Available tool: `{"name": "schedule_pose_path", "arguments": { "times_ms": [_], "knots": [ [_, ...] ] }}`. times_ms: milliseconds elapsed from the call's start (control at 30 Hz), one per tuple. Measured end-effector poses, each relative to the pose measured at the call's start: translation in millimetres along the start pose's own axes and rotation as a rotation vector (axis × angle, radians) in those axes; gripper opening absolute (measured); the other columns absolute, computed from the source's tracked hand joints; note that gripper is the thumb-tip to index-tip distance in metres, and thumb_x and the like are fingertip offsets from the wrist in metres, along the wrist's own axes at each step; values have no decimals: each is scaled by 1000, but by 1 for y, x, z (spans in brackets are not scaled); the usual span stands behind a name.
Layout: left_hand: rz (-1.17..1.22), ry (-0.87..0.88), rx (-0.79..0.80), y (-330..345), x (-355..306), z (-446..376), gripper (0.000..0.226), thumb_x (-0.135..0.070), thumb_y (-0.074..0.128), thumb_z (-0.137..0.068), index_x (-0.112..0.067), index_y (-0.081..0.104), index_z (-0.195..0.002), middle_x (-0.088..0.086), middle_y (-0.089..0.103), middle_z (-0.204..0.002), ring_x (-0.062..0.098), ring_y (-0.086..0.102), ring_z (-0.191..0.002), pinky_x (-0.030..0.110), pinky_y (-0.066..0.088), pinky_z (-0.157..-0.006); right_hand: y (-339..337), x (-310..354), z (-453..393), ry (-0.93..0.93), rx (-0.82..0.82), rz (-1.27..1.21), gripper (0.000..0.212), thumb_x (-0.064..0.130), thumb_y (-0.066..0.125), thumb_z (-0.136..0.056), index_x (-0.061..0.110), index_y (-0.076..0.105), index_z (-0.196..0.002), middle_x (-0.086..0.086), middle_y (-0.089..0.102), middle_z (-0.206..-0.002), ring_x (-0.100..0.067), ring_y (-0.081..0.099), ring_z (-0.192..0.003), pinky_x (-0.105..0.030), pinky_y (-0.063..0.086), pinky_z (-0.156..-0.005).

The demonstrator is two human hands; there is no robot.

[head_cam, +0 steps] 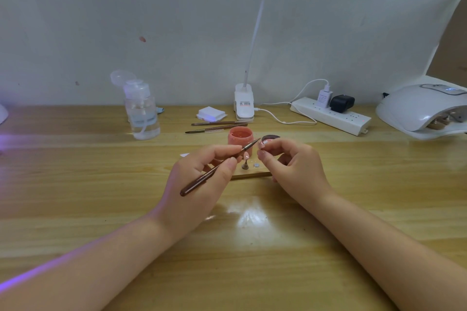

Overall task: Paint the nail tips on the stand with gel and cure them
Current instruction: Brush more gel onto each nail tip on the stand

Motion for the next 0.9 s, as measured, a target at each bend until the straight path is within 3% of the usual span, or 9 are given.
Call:
{"name": "schedule_pose_path", "arguments": {
  "times_ms": [200, 367, 433, 533, 567, 667, 733, 900],
  "knots": [
    [10, -7, -9, -3, 2, 2, 18, -19, 56, -83, -25, 70, -91, -9, 74, -86, 10, 65, -84, 22, 51, -79, -1, 1, 0, 2, -2, 22, 23, 18, 72, -85, 39, 65, -78, 9, 69, -77, -26, 60, -56, -32, 50, -56],
    [-33, 7, -16, 0, -1, 0, 22, -24, 56, -87, -28, 71, -102, -16, 73, -91, 2, 64, -84, 12, 47, -74, 0, 1, 0, -11, 2, 20, 23, 17, 72, -85, 38, 65, -79, 9, 71, -81, -16, 59, -53, -24, 48, -54],
    [-38, 2, 7, 1, 0, -1, 21, -27, 57, -86, -27, 72, -100, -12, 74, -92, 8, 65, -88, 19, 49, -80, 0, 2, 0, -19, 4, 24, 24, 16, 72, -85, 38, 65, -79, 11, 69, -78, -8, 58, -52, -21, 46, -54],
    [-44, 58, 9, -2, -4, 1, 23, -36, 54, -81, -25, 71, -91, -12, 73, -85, 17, 64, -89, 39, 48, -85, 0, 0, -1, -12, -1, 33, 22, 16, 72, -85, 37, 65, -80, 14, 67, -73, -19, 59, -54, -25, 47, -54],
    [-47, 73, -5, -4, -5, 2, 23, -36, 52, -80, -26, 70, -90, -12, 73, -84, 17, 64, -89, 39, 48, -85, 0, -1, -1, -10, -4, 38, 21, 17, 72, -85, 36, 66, -80, 14, 66, -72, -22, 59, -54, -27, 47, -54],
    [-58, 57, -32, -5, -3, 0, 17, -29, 56, -87, -33, 69, -97, -15, 73, -90, 7, 63, -90, 19, 46, -80, 0, -1, -1, -15, -7, 46, 16, 19, 73, -85, 34, 67, -81, 15, 67, -74, -25, 59, -55, -29, 48, -55],
    [-87, 25, -19, -2, 0, -1, 21, -28, 55, -88, -37, 69, -100, -18, 73, -93, 4, 62, -92, 15, 45, -79, 0, -1, -1, -21, -11, 40, 15, 18, 73, -85, 32, 68, -82, 12, 69, -80, -24, 58, -55, -33, 50, -57],
    [-36, 62, -5, -4, -3, 2, 20, -35, 53, -82, -28, 70, -89, -9, 74, -83, 18, 65, -90, 45, 49, -87, 0, -1, -1, -30, -9, 54, 16, 18, 72, -85, 32, 67, -82, 14, 68, -78, -24, 57, -54, -32, 48, -55]
  ]
}}
Point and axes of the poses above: each hand's wrist, its own z-axis away from the middle knuckle, its own y-axis out of the palm, x = y × z, the point moved 8 cm from there along -z, towards the middle knuckle
